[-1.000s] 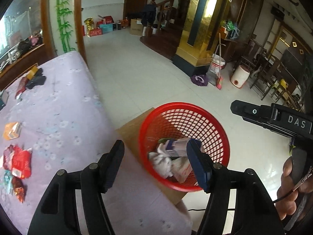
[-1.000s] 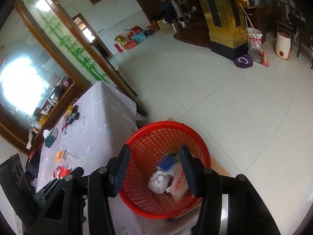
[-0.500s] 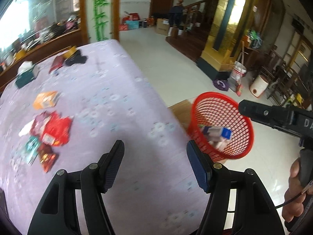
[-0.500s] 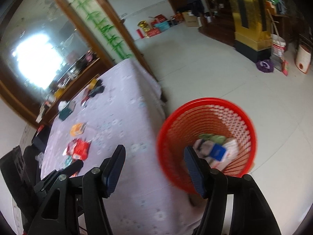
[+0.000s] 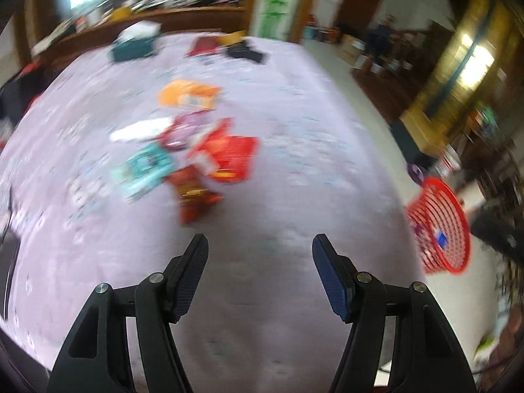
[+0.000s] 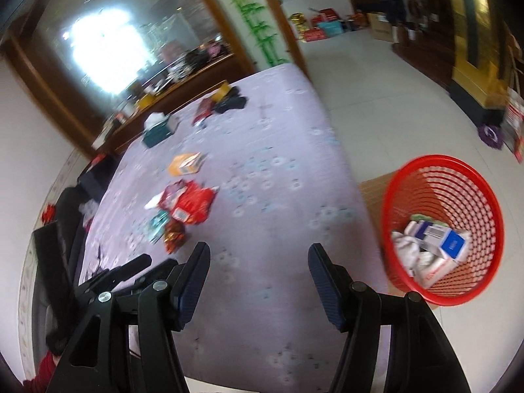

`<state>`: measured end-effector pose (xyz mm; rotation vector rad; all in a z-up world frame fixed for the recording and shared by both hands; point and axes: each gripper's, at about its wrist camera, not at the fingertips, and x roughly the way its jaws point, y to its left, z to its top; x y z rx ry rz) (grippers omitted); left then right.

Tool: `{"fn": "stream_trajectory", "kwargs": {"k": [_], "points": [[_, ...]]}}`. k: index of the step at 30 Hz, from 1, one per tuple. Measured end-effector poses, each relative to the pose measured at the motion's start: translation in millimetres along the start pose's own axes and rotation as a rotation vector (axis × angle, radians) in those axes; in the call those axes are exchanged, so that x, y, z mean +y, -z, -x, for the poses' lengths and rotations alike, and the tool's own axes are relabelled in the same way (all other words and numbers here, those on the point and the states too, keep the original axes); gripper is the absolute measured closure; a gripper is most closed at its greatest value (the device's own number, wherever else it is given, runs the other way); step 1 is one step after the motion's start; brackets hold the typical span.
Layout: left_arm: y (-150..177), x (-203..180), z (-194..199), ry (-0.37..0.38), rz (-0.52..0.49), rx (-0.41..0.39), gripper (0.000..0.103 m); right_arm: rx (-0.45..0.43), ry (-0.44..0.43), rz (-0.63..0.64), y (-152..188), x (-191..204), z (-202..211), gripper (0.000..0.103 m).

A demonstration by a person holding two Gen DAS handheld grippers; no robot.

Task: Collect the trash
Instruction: 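Move both tools back over the table toward the snack packets, then grasp the brown snack packet with the left gripper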

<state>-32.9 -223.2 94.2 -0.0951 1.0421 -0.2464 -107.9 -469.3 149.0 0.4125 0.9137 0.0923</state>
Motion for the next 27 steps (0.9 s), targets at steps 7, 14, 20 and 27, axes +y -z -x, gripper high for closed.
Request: {"fn": "stream_trajectory", "kwargs": {"k": [7,14,20,27], "points": [[-20.5,56.6,-33.7,-0.037,0.169,0.062,0.039,0.015,0.004,0.032,0.7,10.6,-4.9,0.036],[-38.3,55.6,-71.2,-0.059,0.206,0.099,0.041,0.012,0.035,0.031,-0.4,-3.7,0.4,0.036],[-46.3,57.1,-102.0,-0.088,0.213,0.135,0.062,0.011,0.062,0.007,-2.1,-21.9,6.2,0.036],[-41.3,55.0,-101.7,-0.11,0.174,0.108,0.071,0.031,0.046,0.002,-8.0,-25.2,1.1,0.036]]}}
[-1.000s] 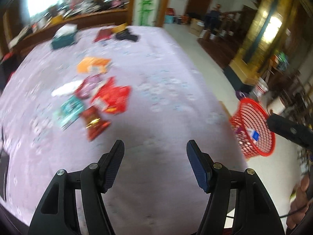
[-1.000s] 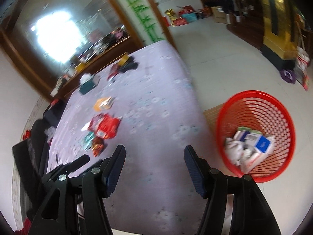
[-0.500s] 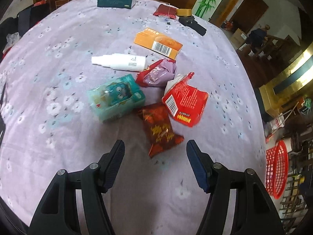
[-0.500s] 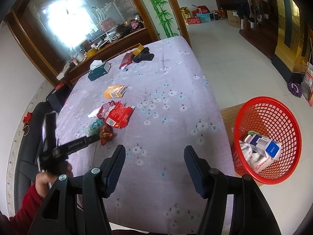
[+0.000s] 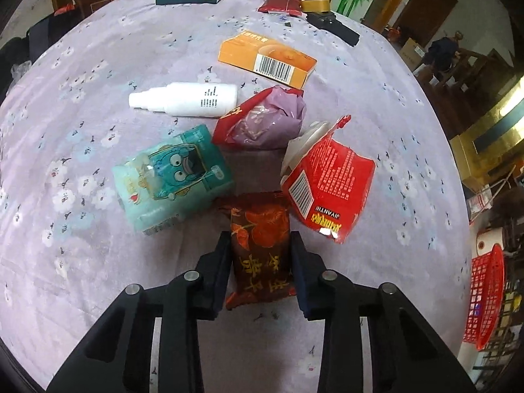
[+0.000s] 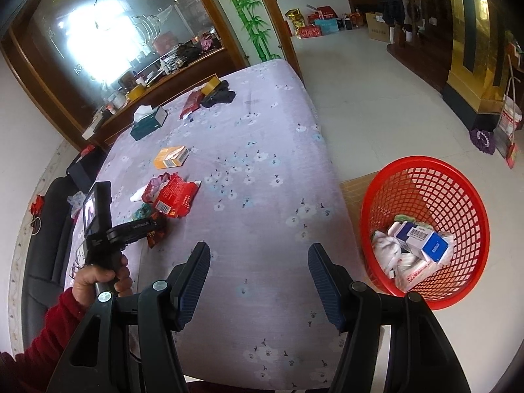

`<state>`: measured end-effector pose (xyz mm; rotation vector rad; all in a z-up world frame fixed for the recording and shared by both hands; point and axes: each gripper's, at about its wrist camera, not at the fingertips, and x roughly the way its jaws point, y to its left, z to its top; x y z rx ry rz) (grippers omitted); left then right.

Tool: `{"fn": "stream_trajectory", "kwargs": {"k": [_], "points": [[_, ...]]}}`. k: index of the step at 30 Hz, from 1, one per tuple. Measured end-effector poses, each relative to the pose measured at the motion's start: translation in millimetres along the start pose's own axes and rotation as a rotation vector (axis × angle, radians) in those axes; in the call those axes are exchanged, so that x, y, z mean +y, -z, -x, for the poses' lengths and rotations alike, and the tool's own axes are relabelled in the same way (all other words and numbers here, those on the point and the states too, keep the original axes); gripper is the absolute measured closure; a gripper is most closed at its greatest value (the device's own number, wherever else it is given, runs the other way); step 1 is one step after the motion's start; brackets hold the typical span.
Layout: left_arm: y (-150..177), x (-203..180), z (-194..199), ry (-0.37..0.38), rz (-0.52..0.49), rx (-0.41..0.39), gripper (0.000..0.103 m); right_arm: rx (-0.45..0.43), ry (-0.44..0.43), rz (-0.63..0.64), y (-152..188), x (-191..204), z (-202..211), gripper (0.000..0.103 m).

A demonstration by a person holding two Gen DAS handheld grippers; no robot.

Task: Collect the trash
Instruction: 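Grasp the brown snack packet with the left gripper, then grasp the red snack bag with the right gripper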

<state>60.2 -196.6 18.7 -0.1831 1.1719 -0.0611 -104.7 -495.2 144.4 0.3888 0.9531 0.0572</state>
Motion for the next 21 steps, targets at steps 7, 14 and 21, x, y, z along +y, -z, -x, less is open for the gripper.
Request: {"fn": "stream_trajectory", "kwargs": {"k": [7,14,21], "points": [[25.7,16.7,32.7,0.014,-0.045,-0.044,0.072,0.082,-0.129,-0.001,-11.6,22.3,-36.2,0.036],[50.7,39.4,71.3,0.006,-0.096,-0.097,0.071,0.191,-0.236,-0.004,-27.2,65.3,-101.1,0.049],[67.1,71.2,97.7,-0.006,-0.13,-0.121,0.071,0.282,-0.274,-0.067,-46.2,93.3,-185.3,0.056]]}}
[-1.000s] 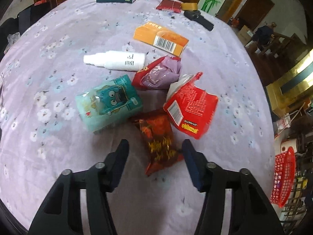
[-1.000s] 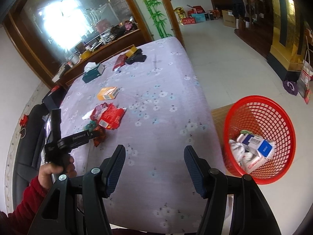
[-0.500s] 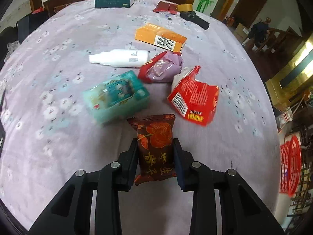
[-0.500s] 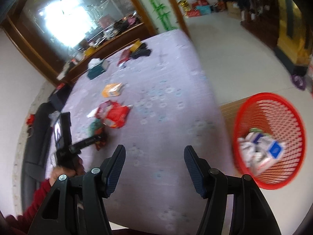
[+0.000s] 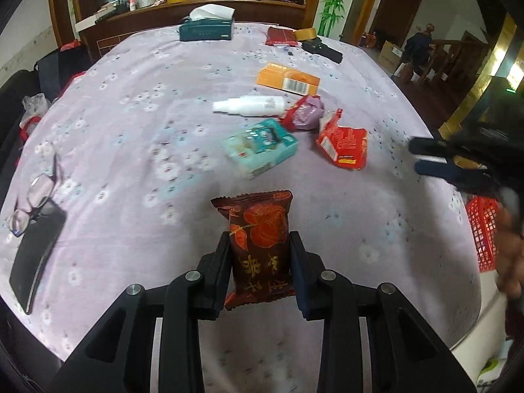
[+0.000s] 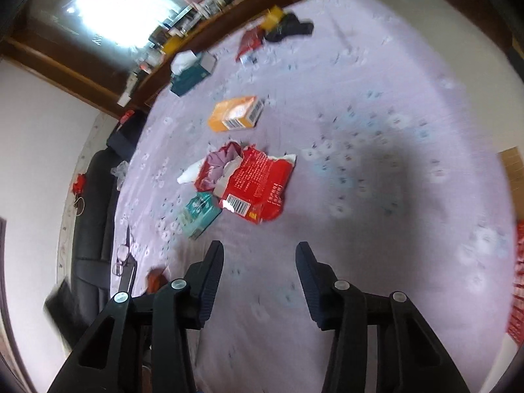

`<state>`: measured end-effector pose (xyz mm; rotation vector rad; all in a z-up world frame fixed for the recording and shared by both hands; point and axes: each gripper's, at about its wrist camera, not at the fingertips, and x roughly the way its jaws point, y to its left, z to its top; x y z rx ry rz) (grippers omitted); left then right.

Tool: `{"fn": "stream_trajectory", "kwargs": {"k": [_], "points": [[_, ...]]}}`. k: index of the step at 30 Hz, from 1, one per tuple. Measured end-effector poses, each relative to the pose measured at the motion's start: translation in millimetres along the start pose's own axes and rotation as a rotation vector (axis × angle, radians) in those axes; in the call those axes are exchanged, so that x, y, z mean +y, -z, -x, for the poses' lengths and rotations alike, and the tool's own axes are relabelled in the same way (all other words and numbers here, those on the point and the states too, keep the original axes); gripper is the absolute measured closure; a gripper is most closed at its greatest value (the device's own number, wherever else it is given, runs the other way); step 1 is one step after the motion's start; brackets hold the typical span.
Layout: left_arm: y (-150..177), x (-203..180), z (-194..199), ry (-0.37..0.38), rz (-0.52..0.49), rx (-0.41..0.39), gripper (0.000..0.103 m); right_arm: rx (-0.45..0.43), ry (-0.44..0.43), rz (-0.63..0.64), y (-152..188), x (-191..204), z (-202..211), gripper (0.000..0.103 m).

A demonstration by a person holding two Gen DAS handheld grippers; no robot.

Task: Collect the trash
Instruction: 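Grasp the red snack bag with the right gripper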

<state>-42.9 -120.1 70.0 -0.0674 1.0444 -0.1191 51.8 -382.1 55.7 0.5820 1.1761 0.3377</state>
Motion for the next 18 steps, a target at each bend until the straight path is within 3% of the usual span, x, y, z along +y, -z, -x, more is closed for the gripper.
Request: {"fn": "stream_trajectory", "kwargs": {"k": [5,13,16,18], "points": [[5.1,23.3,6.6,-0.005,0.0,-0.004,0.071,0.02,-0.002,-0.085,-21.5,-7.4,-40.6,0.058],[9.1,45.7,12.8,-0.004,-0.004,-0.002,0.071,0.002,0.065,-0.117,-39.9,-4.0,-73.2,0.061],[9.4,47.6,14.3,-0.007,-0.017,-0.008,0.071,0.005,0.079,-0.114,-38.9,0.8,-83.1,0.069],[9.2,47.0,15.0,-0.009,-0.024,-0.013,0.071,0.011,0.073,-0.1,-35.1,6.6,-87.9,0.082]]}}
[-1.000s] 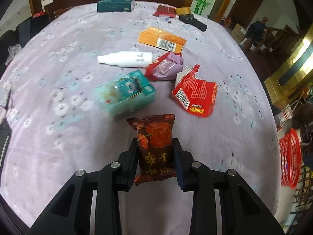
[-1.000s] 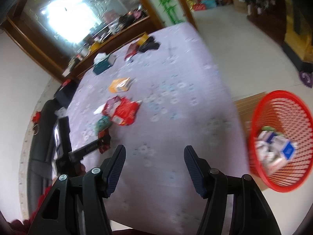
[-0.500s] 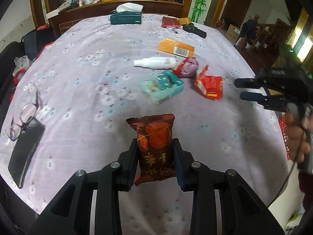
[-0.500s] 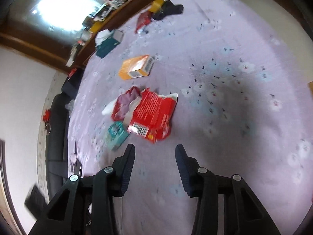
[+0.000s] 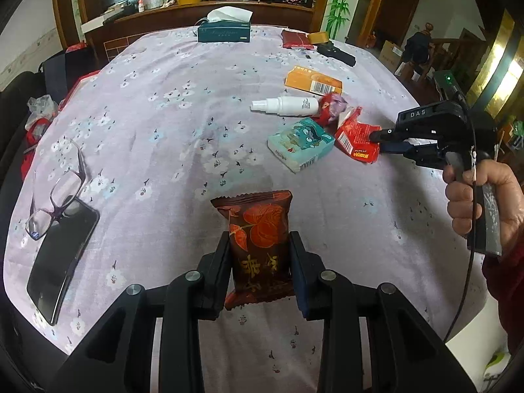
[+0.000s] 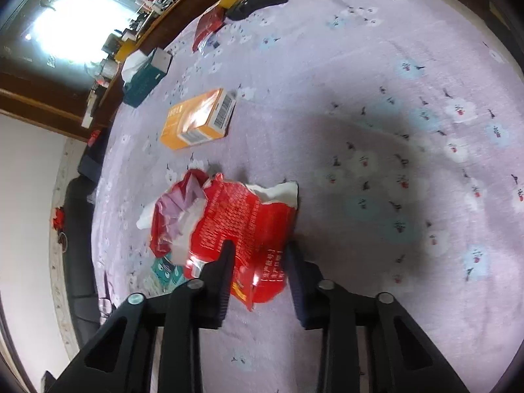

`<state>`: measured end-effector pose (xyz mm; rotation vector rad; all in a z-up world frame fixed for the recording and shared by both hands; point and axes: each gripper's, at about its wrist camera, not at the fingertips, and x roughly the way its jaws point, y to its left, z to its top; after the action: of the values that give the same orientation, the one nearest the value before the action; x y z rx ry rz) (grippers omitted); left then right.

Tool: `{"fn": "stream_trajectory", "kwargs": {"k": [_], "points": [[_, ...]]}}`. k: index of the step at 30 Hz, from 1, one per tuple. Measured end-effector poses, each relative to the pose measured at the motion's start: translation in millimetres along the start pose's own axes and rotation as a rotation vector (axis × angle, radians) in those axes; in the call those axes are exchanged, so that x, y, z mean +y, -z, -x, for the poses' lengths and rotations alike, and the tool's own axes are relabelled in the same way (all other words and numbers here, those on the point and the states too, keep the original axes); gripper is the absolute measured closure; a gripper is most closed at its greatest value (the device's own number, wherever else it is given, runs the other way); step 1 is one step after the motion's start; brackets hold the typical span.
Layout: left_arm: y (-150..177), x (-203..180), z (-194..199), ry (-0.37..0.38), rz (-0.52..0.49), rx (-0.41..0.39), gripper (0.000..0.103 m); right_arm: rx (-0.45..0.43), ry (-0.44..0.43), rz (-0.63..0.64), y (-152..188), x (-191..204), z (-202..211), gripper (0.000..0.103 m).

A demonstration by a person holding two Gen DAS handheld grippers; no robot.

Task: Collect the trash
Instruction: 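Grasp the red snack bag with the right gripper, then carry the brown packet and red snack bag to the red basket with both grippers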

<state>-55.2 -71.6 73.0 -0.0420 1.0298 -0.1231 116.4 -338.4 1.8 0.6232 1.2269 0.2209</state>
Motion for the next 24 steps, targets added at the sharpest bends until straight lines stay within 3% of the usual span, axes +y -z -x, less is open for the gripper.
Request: {"fn": "stream_trajectory", "kwargs": {"k": [5,11,16,24], "points": [[-2.5,-8.4,0.7,0.005,-0.012,-0.016,0.071,-0.063,0.036,0.076,18.6,13.9,21.6,0.085],[-4.9,-38.1,0.3,0.034,-0.044,-0.032,0.071,-0.145,0.064,0.189,62.1,23.8,76.7,0.085],[-7.6,-67.9,1.7,0.065,-0.079,-0.043,0.071,-0.213,0.115,0.243,101.9,13.1,119.8,0.085],[-9.7,-120.2,6.8,0.12,-0.143,-0.055,0.071,-0.27,0.153,0.232,130.9,-16.1,165.1,0.085]]}}
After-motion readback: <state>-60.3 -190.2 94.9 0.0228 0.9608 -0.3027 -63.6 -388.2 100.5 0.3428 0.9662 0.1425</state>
